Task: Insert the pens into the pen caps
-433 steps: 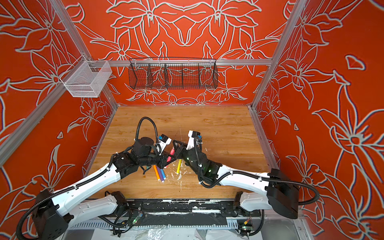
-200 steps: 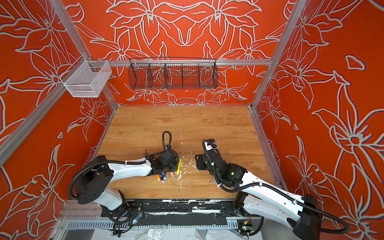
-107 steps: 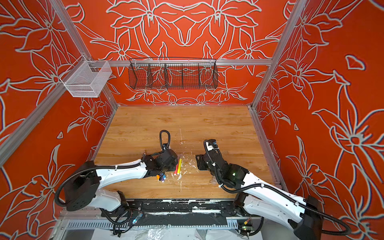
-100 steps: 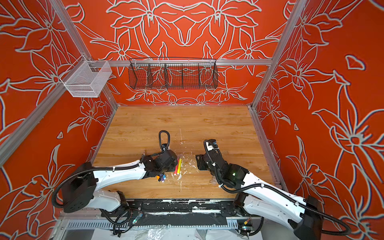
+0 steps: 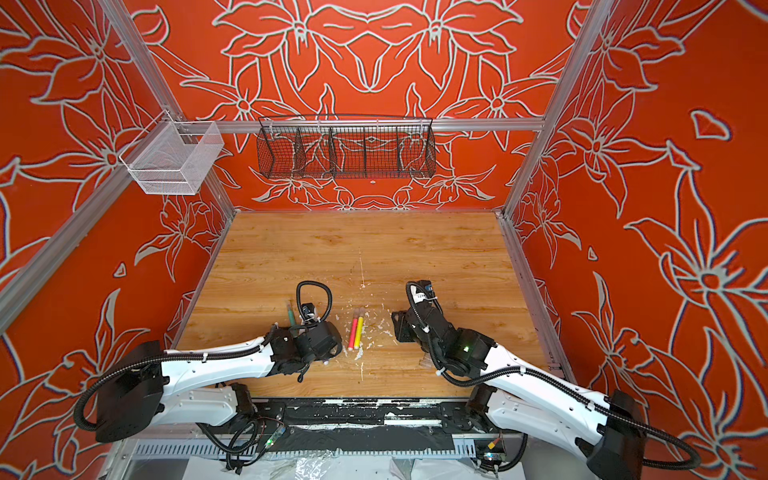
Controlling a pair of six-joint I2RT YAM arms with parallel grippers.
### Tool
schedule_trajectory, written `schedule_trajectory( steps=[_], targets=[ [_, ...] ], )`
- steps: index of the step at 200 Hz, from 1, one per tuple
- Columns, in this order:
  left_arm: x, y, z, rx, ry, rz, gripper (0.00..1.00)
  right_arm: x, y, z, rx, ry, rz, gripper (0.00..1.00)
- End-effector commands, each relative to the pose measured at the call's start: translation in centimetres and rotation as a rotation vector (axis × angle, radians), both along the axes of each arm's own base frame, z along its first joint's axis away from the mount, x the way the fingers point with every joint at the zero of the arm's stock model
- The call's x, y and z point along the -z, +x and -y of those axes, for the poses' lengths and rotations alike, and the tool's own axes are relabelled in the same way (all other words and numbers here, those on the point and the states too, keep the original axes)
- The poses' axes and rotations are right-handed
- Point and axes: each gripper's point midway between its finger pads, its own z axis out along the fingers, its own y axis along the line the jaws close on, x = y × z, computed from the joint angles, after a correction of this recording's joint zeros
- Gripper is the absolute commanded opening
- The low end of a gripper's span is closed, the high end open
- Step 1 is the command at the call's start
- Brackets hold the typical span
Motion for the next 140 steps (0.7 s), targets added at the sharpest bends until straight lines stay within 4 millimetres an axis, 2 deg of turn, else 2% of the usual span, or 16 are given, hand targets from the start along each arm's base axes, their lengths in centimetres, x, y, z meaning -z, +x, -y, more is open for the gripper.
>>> schedule_trajectory(
  steps=[1,58,110,140],
  targets=[
    [0.3,0.4,0.5,-0.006,0.001,0.011,0.26,0.9,-0.1,0.3,0.015,0.003,-0.019,0.43],
    [0.7,0.9,1.4,0.01,0.005,0.009,0.24,0.9,-0.3,0.5,0.015,0.006,-0.019,0.43],
    [2.5,0.8,1.4,-0.014,0.035,-0.029,0.24,1.1,-0.5,0.7,0.015,0.007,-0.022,0.43],
    [2.9,0.9,1.5,-0.022,0.048,-0.04,0.24,1.0,-0.5,0.7,0.013,0.009,-0.021,0.43]
  ],
)
